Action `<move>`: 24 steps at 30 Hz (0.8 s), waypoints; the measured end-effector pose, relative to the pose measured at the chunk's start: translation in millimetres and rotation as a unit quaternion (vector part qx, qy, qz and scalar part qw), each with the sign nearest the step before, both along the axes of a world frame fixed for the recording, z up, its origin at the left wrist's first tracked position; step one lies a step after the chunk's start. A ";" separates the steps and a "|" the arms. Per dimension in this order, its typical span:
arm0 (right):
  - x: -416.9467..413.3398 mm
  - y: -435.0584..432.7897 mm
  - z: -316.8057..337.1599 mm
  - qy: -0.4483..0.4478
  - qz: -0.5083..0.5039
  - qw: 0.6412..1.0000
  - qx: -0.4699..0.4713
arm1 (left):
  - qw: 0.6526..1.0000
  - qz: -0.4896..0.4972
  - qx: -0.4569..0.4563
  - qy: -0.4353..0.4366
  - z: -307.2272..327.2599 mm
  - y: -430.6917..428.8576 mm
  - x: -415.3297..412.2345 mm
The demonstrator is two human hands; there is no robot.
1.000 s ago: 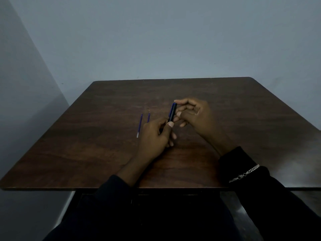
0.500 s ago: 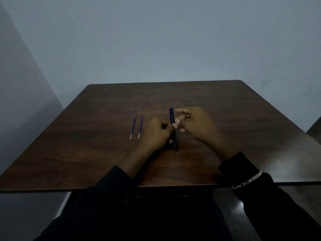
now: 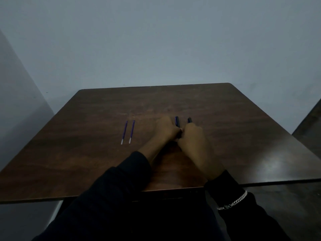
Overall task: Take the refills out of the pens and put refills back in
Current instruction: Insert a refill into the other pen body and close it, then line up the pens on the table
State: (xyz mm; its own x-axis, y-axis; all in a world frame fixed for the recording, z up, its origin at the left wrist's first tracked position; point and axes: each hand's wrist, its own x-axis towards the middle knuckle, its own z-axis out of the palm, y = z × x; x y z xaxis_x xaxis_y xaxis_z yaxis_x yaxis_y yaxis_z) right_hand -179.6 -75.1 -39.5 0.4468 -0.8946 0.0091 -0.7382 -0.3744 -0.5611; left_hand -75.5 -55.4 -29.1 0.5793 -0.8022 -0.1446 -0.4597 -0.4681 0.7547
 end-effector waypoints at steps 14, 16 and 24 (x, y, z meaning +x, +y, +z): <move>-3.0 22.4 -2.2 0.074 0.000 0.988 -0.133 | 0.998 0.029 -0.013 -0.046 -6.2 -12.1 -1.2; -4.6 24.7 -0.8 0.070 0.012 0.989 -0.129 | 0.999 0.030 -0.016 -0.043 -7.3 -12.9 -2.1; -9.3 30.6 -6.0 0.086 -0.003 0.982 -0.168 | 0.999 0.029 -0.010 -0.041 -5.9 -9.4 -4.1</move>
